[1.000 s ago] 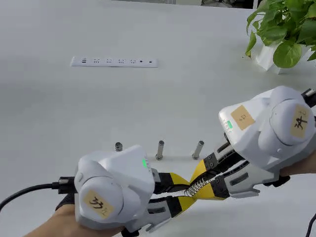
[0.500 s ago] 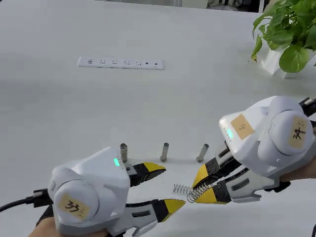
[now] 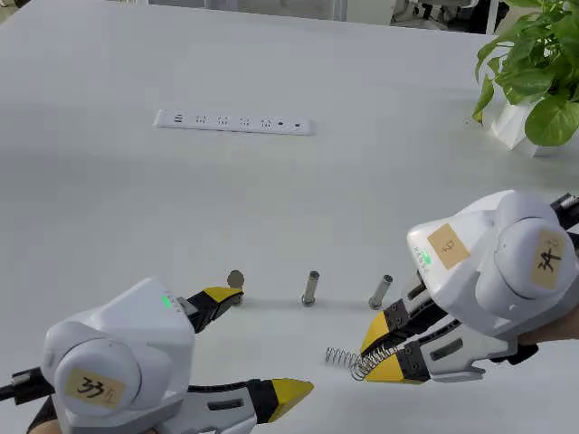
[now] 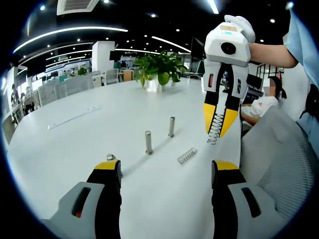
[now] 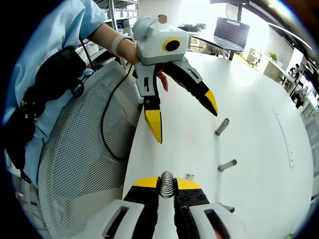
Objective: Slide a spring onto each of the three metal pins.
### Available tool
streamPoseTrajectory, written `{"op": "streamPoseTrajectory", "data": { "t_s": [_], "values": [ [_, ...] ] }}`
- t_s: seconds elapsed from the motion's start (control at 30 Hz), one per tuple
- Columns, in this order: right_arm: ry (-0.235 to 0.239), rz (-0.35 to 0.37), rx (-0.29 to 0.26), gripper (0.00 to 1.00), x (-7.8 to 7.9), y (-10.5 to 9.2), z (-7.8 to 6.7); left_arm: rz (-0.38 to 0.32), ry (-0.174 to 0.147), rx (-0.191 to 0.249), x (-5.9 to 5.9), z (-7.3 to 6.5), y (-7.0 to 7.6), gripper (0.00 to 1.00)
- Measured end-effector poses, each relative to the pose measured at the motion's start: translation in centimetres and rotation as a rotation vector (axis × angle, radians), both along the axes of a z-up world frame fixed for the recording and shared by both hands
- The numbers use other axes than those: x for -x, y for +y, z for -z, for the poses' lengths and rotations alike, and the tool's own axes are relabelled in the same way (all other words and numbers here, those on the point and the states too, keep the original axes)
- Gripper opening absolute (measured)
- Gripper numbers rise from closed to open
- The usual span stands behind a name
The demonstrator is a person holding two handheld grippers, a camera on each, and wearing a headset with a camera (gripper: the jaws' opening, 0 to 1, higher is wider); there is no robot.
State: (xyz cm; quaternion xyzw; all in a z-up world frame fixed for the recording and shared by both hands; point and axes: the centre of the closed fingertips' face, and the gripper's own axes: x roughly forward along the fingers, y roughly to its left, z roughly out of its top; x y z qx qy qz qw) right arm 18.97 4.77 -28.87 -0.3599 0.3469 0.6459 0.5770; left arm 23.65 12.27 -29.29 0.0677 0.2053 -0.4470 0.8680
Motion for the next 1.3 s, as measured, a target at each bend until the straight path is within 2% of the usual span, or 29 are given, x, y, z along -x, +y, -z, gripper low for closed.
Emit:
{"op": "streamPoseTrajectory", "data": {
  "t_s": [0.07,0.2,0.27,0.37,0.6,0.77,0.97,1.3],
  "values": [
    [-0.001,-0.005,0.003,0.07,-0.1,0.0,0.1,-0.025,0.004,-0.005,-0.2,0.2,0.5,0.76],
    [-0.007,-0.019,-0.001,0.07,-0.5,0.3,0.1,-0.058,-0.008,-0.021,-0.4,0.4,1.4,0.84],
    [-0.011,-0.025,0.010,0.07,-0.7,0.3,0.1,-0.079,-0.004,-0.025,-0.4,0.6,1.8,0.87],
    [-0.020,-0.038,0.026,0.07,-1.1,0.4,0.2,-0.118,0.008,-0.031,-0.4,1.0,2.4,0.98],
    [-0.036,-0.070,0.052,0.07,-2.4,0.7,0.2,-0.136,0.012,-0.032,-0.2,1.3,3.0,0.99],
    [-0.082,-0.103,0.081,0.07,-4.3,0.8,-0.1,-0.145,0.014,-0.022,-0.2,1.1,3.2,0.99],
    [-0.118,-0.135,0.113,0.07,-6.5,1.2,-0.8,-0.133,0.021,-0.031,0.0,1.5,3.1,0.99],
    [-0.145,-0.182,0.150,0.07,-9.8,2.3,-1.0,-0.122,0.027,-0.042,-0.2,1.7,3.3,0.97]
  ]
}}
